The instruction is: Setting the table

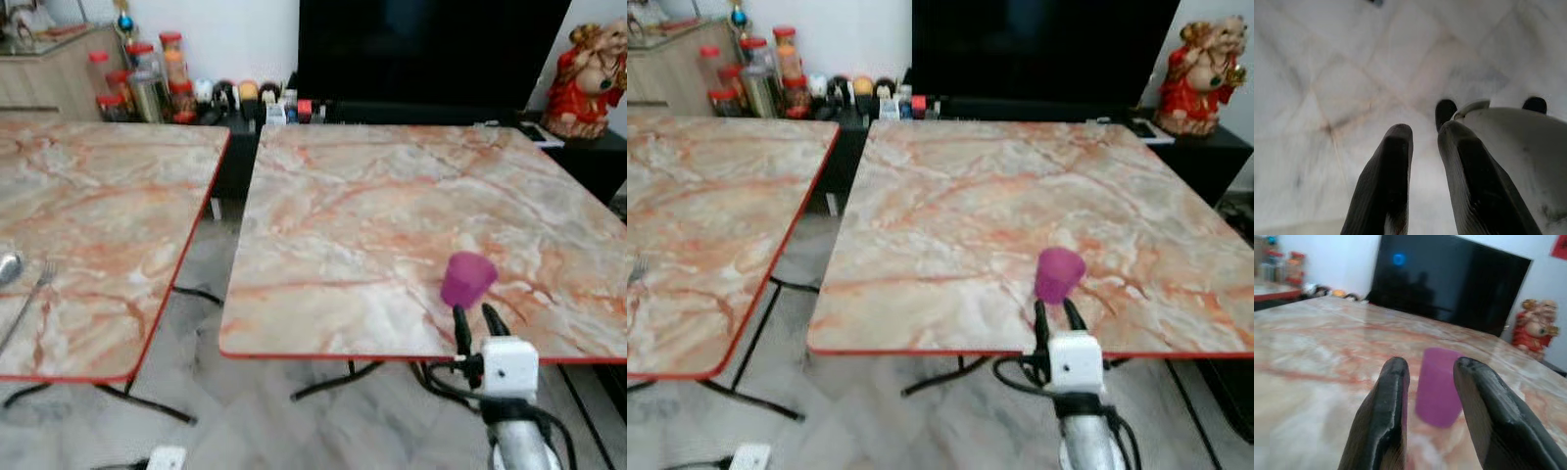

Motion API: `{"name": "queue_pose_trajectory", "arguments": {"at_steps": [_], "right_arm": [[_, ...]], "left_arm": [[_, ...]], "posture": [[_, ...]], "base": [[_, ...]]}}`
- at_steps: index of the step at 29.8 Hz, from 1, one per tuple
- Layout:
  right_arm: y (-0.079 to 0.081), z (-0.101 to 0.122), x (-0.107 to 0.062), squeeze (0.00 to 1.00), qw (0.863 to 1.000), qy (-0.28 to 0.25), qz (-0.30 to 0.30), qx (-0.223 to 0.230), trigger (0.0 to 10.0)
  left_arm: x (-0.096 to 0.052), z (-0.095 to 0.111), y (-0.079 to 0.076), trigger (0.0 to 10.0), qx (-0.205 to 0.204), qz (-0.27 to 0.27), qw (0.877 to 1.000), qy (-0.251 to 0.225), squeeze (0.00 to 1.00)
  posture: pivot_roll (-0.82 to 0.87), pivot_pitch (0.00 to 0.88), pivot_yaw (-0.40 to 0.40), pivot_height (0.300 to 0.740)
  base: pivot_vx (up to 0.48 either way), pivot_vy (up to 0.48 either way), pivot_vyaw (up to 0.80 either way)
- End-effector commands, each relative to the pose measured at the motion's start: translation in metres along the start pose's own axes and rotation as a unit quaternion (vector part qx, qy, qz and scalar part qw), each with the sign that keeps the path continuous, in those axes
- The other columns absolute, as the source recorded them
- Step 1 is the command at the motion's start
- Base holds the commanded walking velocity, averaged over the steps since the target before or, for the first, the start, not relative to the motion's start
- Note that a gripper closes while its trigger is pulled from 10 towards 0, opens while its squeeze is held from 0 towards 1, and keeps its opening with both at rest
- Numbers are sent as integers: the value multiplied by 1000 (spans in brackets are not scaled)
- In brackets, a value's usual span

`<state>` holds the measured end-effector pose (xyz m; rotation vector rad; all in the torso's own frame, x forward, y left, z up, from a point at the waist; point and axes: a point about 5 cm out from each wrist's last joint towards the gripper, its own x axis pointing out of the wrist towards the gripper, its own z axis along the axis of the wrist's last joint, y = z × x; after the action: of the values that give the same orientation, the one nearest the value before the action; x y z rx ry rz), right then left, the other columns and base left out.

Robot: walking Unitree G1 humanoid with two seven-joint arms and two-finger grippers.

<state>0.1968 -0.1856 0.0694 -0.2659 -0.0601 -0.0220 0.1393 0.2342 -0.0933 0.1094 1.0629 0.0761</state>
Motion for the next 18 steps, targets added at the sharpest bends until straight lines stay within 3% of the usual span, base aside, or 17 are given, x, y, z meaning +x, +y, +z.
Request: {"name": "queue_pose_trajectory", "arguments": {"at_steps": [1, 6, 7, 9, 12, 14, 16, 18], "right_arm": [[-9, 2, -4, 0, 1000, 8, -14, -10, 10000], [-11, -9, -25, 0, 998, 61, -34, 5, 10000], [-14, -19, -33, 0, 993, 103, -64, 11, 10000], [-16, -28, -37, 0, 987, 132, -87, 33, 10000], [-17, -33, -37, 0, 983, 153, -96, 31, 10000], [-22, -61, -33, 0, 961, 244, -123, 40, 10000], [-24, -72, -25, 0, 951, 269, -140, 67, 10000], [-22, -86, -16, 0, 941, 309, -125, 54, 10000]], "left_arm": [[1, -1, -6, 10000, 3, -8, 1000, 4, 0], [1, 0, -6, 10000, 3, -4, 1000, 3, 0], [1, 1, -6, 10000, 3, -3, 1000, 3, 0], [1, 1, -6, 10000, 3, -3, 1000, 3, 0], [1, 1, -6, 10000, 3, -3, 1000, 3, 0], [1, 2, -7, 10000, 1, -3, 1000, 3, 0], [1, 1, -7, 10000, -1, -2, 1000, 2, 0], [1, 2, -8, 10000, 0, -2, 1000, 2, 0]], "posture": [[-18, 0, -28, 740], [-20, 0, -30, 740], [-21, 0, -31, 740], [-21, 0, -31, 740], [-20, 0, -31, 740], [-17, 0, -34, 740], [-22, 0, -35, 740], [-23, 0, -36, 740]], "base": [[0, 0, 0], [0, 0, 0], [0, 0, 0], [0, 0, 0], [0, 0, 0], [0, 0, 0], [0, 0, 0], [0, 0, 0]]}}
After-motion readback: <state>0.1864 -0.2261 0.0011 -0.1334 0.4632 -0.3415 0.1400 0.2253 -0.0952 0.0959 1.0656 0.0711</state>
